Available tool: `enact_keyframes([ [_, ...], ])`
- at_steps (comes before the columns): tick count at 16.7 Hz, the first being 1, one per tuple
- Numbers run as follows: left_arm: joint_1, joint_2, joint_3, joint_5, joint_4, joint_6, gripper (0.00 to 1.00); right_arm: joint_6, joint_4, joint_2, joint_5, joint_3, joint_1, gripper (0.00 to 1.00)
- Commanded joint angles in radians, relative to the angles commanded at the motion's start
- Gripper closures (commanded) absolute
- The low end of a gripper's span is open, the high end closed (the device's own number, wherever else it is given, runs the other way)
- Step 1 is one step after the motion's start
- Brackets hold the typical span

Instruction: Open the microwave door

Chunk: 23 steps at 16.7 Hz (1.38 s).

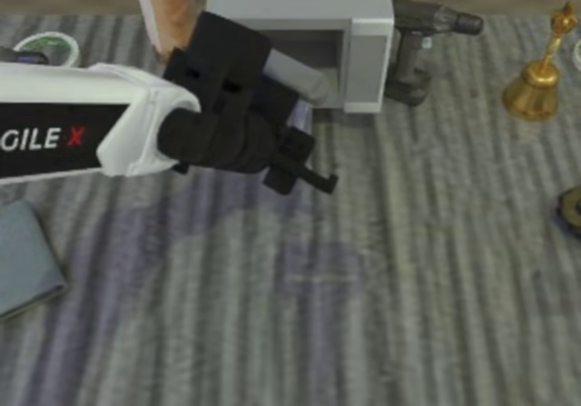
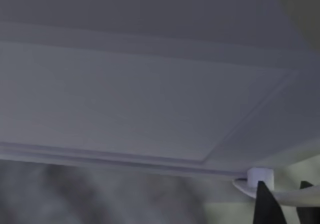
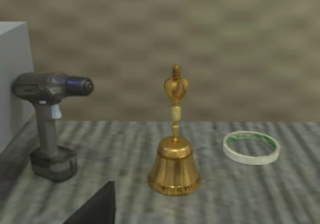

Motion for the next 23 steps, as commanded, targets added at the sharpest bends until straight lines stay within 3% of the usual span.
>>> enact_keyframes([
  [12, 0.000, 0.000, 0.000, 0.000, 0.000, 0.000, 1.00, 0.000, 0.000, 0.000, 0.000, 0.000, 0.000, 0.00],
  [23, 0.025, -0.020, -0.025, 0.050, -0.003, 0.060, 1.00, 0.000, 0.000, 0.000, 0.000, 0.000, 0.000, 0.00],
])
